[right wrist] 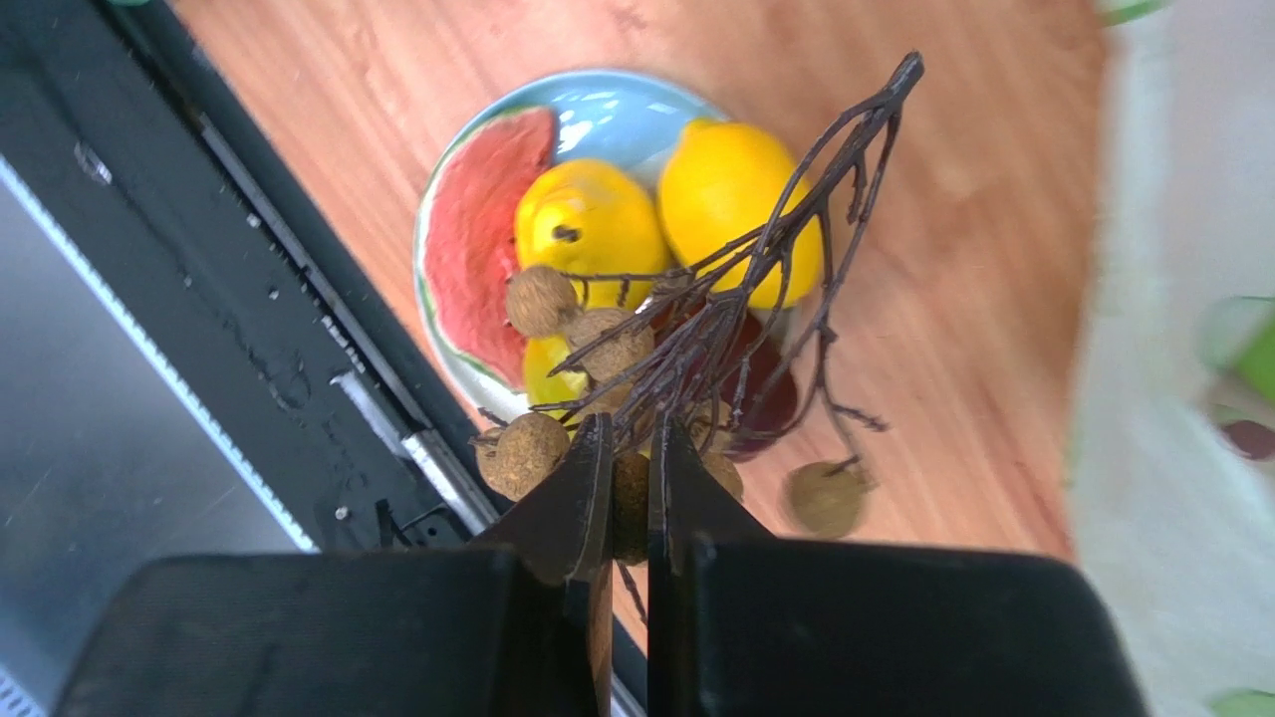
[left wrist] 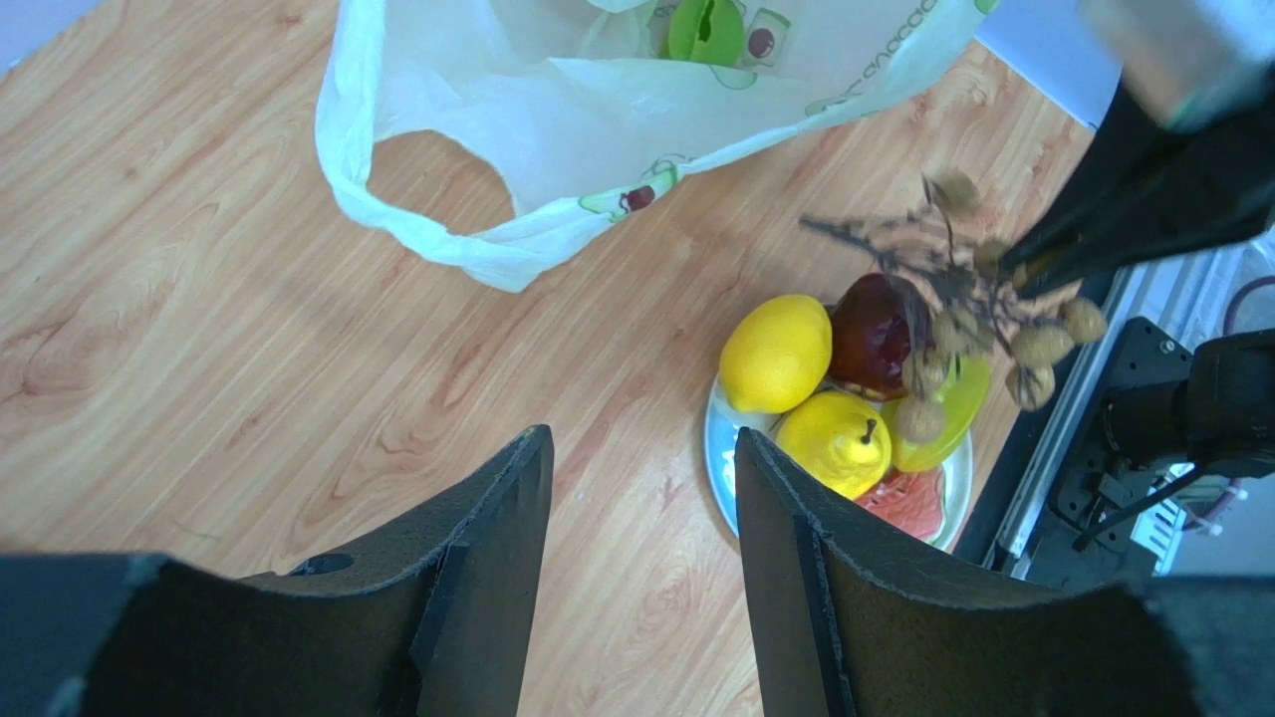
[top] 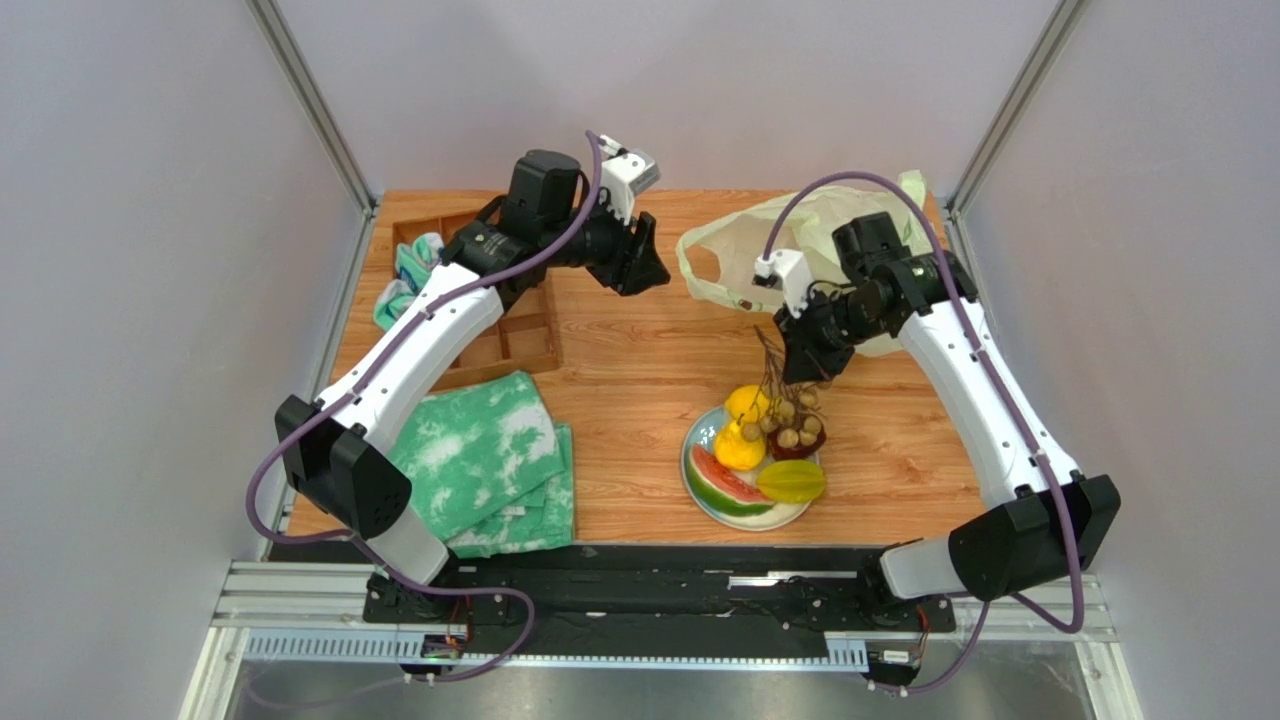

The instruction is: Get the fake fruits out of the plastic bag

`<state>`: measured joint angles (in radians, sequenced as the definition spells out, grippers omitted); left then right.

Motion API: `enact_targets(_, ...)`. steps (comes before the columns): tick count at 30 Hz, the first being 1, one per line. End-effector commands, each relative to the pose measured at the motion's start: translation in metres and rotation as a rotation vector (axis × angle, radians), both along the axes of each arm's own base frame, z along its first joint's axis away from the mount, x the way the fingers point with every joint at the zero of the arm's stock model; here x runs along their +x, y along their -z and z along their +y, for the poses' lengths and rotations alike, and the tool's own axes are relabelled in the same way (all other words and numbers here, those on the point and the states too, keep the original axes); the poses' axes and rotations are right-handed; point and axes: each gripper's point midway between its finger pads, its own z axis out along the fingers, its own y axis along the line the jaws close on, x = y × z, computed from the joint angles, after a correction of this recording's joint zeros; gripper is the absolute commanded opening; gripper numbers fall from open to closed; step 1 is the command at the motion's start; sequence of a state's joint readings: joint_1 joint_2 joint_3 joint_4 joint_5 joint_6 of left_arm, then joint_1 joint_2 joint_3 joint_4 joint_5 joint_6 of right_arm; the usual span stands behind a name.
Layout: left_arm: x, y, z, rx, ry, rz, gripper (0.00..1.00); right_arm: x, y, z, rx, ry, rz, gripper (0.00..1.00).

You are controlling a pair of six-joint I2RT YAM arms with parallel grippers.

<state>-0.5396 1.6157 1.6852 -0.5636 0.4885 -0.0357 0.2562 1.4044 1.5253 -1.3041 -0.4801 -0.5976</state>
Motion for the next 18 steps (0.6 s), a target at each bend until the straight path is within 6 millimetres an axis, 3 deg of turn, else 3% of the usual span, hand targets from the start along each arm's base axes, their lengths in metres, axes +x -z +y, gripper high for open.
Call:
enact_targets(1, -0.004, -0.030, 0.001, -0.039, 0.020, -0.083, 0.57, -0.016, 0.011, 0.011, -0.004, -0.062, 0.006, 0.02)
enact_targets(6, -0.007, -0.029, 0.006, -0.029, 0.014, -0.093, 0.57, -0.022, 0.042, 0.020, -0.049, -0.096, 0.072, 0.04)
enact_targets(11, -0.010, -0.024, 0.008, -0.020, 0.012, -0.087, 0.57, -0.035, 0.058, 0.021, -0.094, -0.134, 0.117, 0.09)
enact_targets(12, -0.009, -0.023, 0.008, -0.020, 0.012, -0.086, 0.57, -0.036, 0.060, 0.020, -0.099, -0.131, 0.123, 0.14)
enact_targets(14, -0.009, -0.021, 0.007, -0.020, 0.016, -0.082, 0.57, -0.036, 0.062, 0.019, -0.106, -0.115, 0.126, 0.35)
enact_targets(16, -0.007, -0.019, 0.005, -0.018, 0.017, -0.078, 0.57, -0.037, 0.058, 0.018, -0.105, -0.114, 0.125, 0.66)
enact_targets(18, -0.006, -0.018, 0.004, -0.016, 0.017, -0.074, 0.59, -0.036, 0.051, 0.018, -0.106, -0.112, 0.108, 0.81)
